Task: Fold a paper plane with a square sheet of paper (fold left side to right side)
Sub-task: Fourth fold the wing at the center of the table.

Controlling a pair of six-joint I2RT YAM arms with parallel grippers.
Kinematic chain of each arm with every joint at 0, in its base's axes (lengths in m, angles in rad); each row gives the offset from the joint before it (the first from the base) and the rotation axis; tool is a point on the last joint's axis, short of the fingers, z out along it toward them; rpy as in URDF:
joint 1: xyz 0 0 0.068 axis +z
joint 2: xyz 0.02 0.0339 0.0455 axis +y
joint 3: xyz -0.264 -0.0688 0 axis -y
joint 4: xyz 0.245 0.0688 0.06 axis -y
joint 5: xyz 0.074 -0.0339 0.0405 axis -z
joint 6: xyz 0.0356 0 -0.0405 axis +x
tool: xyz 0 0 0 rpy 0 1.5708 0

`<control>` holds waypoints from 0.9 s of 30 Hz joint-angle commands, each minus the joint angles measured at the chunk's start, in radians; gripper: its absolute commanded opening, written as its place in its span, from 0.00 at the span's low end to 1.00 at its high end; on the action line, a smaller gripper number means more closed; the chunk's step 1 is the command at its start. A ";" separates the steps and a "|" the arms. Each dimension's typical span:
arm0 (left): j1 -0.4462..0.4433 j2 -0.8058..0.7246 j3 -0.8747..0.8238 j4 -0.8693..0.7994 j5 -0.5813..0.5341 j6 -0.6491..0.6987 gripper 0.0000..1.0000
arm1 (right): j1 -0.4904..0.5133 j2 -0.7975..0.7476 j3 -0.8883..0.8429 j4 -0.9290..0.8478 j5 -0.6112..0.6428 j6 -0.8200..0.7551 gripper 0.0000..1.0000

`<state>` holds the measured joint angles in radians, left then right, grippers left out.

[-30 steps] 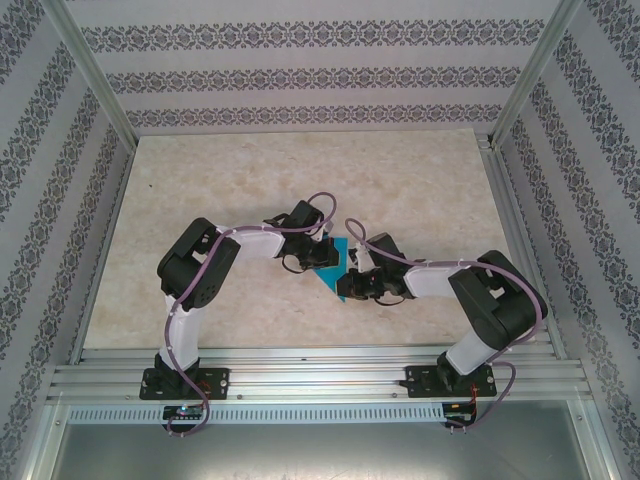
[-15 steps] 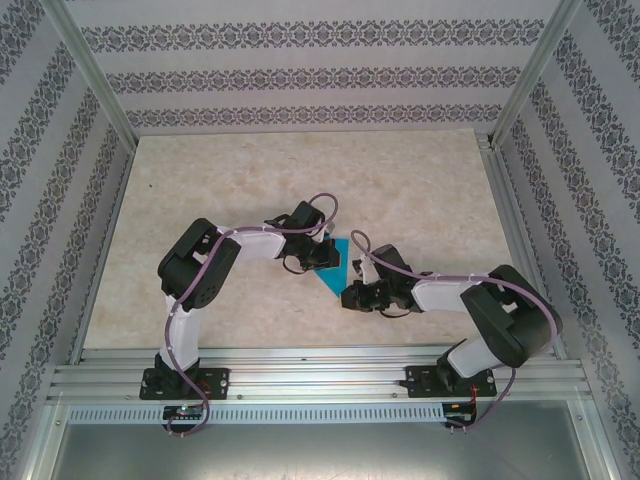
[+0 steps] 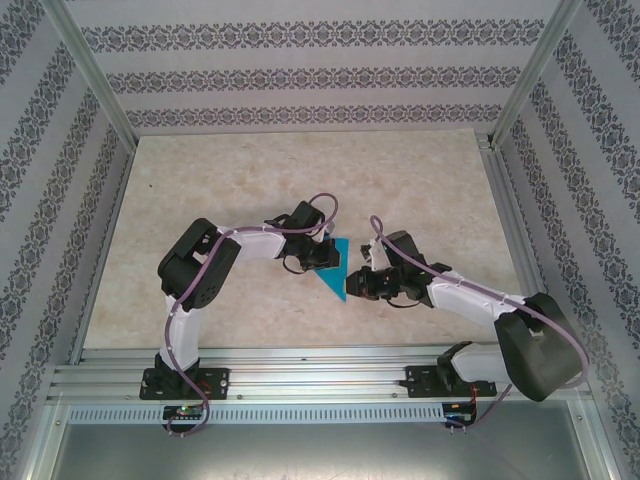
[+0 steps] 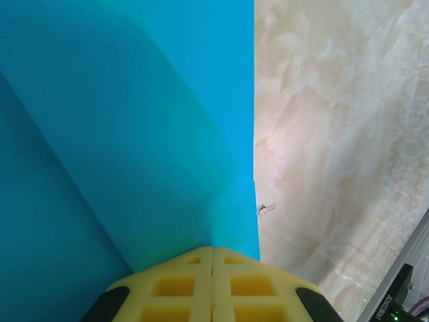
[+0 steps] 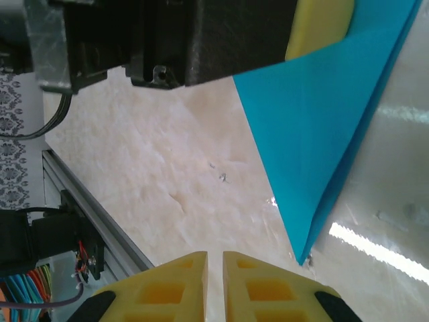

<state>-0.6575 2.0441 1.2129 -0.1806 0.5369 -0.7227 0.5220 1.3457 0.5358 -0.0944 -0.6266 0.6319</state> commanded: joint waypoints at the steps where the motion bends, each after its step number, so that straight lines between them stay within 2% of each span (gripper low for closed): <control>1: -0.003 0.009 -0.010 -0.048 -0.081 0.018 0.08 | 0.018 0.089 0.031 0.095 0.030 0.017 0.14; 8: -0.003 0.008 -0.012 -0.048 -0.084 0.020 0.08 | 0.038 0.223 0.050 0.099 0.078 0.000 0.13; 17: 0.037 -0.004 0.002 -0.069 -0.115 0.078 0.11 | 0.038 0.256 -0.010 -0.097 0.188 0.035 0.08; 27: 0.111 0.036 0.065 -0.086 -0.126 0.160 0.13 | 0.041 0.306 -0.032 -0.122 0.172 0.059 0.05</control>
<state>-0.5976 2.0499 1.2476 -0.2230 0.5102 -0.6250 0.5541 1.5803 0.5568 -0.0261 -0.5491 0.6834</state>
